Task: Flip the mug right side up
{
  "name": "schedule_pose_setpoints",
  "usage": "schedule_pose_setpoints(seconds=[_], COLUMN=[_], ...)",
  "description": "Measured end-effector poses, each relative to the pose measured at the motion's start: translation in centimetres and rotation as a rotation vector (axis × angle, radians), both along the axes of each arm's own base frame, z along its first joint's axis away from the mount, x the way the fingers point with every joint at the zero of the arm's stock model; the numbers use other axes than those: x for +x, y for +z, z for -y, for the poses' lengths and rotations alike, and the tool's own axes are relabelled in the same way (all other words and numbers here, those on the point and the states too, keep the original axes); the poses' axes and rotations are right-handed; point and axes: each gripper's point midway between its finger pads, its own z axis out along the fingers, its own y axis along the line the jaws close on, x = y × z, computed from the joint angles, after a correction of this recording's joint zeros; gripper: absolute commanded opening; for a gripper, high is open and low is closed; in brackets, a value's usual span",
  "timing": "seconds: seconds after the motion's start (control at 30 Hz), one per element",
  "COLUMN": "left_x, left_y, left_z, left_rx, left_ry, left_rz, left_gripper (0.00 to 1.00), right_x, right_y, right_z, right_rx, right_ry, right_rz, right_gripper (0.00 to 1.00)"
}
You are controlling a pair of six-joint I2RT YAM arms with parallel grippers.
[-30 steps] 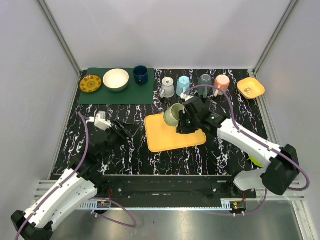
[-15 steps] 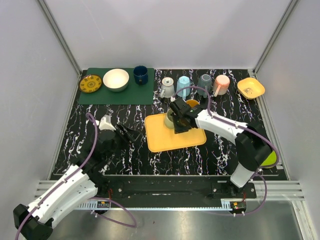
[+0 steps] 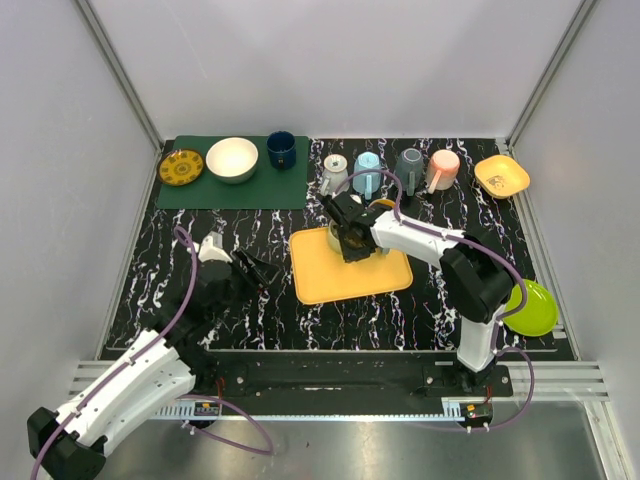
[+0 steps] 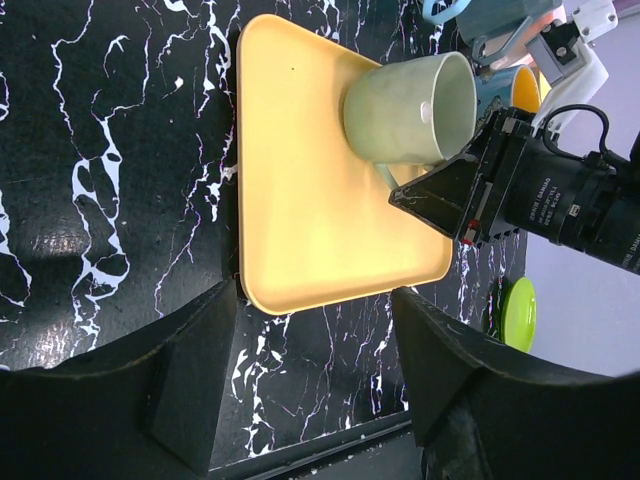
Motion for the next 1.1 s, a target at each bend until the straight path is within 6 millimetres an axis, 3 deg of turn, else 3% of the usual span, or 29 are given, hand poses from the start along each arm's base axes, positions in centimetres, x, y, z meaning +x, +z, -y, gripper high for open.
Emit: schedule_pose_setpoints(seconds=[0.37,0.4,0.43,0.53,0.67,0.77,0.87,0.93,1.1], left_x=[0.1,0.1,0.1,0.1,0.1,0.2,0.4,0.7,2.5], left_y=[-0.5,-0.6,-0.7,-0.8,-0.9,-1.1,-0.8,-0.4,1.8], left_z=[0.0,0.0,0.0,0.0,0.0,0.0,0.0,0.0,0.0], left_rx=[0.019,0.023,0.026,0.032,0.044,0.056,0.067,0.08,0.168], left_ry=[-0.002,-0.002,-0.003,-0.006,-0.01,-0.014,-0.016,-0.015,-0.016], left_rz=[-0.013,-0.017,-0.018,-0.017,-0.021,-0.027,-0.022,-0.013,0.029], left_gripper=[0.66,0.67,0.67,0.68,0.69,0.69,0.7,0.7,0.71], right_x=[0.9,0.9,0.9,1.0,1.4,1.6,1.7,1.8,1.2], right_y=[-0.1,-0.1,-0.1,0.0,0.4,1.3,3.6,6.2,15.4], right_z=[1.0,1.0,1.1,1.4,1.5,1.4,1.0,0.2,-1.0], right_rx=[-0.072,-0.076,-0.078,-0.093,-0.1,-0.085,-0.044,0.017,0.218], right_ry=[-0.001,-0.001,0.0,-0.003,-0.012,-0.015,-0.013,-0.009,0.006], right_rz=[0.026,0.028,0.029,0.037,0.054,0.071,0.101,0.139,0.285], right_gripper=[0.0,0.05,0.26,0.56,0.74,0.8,0.81,0.82,0.82])
